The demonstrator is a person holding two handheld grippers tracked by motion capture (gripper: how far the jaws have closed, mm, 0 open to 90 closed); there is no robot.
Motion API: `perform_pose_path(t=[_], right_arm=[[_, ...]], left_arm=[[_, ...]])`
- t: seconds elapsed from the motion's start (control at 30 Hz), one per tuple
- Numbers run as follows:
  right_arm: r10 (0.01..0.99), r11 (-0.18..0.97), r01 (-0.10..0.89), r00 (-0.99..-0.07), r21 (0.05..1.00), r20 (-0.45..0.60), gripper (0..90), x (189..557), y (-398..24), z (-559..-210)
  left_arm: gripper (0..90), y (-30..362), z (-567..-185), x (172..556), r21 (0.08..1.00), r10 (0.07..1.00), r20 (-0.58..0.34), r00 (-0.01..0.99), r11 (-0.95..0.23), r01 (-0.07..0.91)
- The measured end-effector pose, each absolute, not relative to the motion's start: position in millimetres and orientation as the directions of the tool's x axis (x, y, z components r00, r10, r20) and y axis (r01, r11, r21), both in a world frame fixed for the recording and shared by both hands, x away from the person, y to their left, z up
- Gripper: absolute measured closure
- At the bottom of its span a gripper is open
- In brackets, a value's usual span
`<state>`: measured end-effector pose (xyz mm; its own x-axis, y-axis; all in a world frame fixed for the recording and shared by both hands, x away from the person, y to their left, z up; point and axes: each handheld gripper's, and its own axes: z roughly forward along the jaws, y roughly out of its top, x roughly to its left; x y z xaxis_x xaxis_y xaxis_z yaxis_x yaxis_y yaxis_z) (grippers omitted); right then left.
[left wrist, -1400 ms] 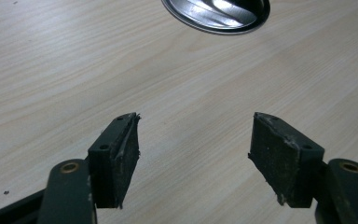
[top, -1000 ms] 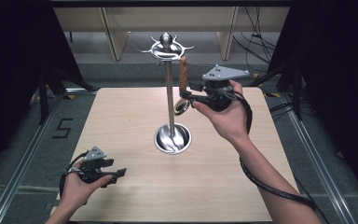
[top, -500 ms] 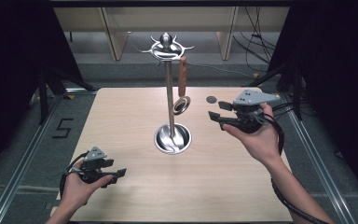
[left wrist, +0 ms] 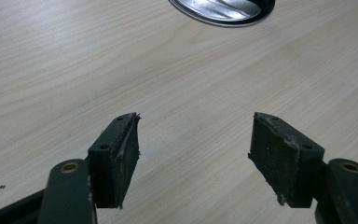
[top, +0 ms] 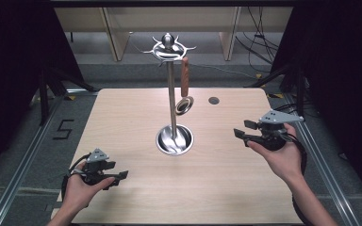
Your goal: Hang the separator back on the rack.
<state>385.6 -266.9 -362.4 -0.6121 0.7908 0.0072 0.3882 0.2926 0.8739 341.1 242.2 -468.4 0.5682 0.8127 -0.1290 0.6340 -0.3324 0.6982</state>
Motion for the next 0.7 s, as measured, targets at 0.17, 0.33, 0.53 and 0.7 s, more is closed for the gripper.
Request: perform_pose_path(t=[0.17,0.33,0.53,0.7], right_arm=[[0.803,0.285,0.416,-0.596,0.864,0.022,46.7,384,-281,-375],[0.825,0.261,0.443,-0.564,0.857,0.04,46.6,381,-294,-386],[0.851,0.24,0.505,-0.521,0.829,0.071,46.4,379,-311,-405],[0.869,0.221,0.54,-0.487,0.812,0.088,46.4,377,-321,-425]], left_arm=[[32.0,244,-469,341,0.694,0.805,-0.12,0.58,-0.35,0.629],[32.0,242,-470,341,0.704,0.818,-0.129,0.561,-0.323,0.633],[32.0,243,-471,342,0.696,0.815,-0.129,0.565,-0.332,0.637],[32.0,243,-472,343,0.687,0.815,-0.126,0.565,-0.339,0.643]])
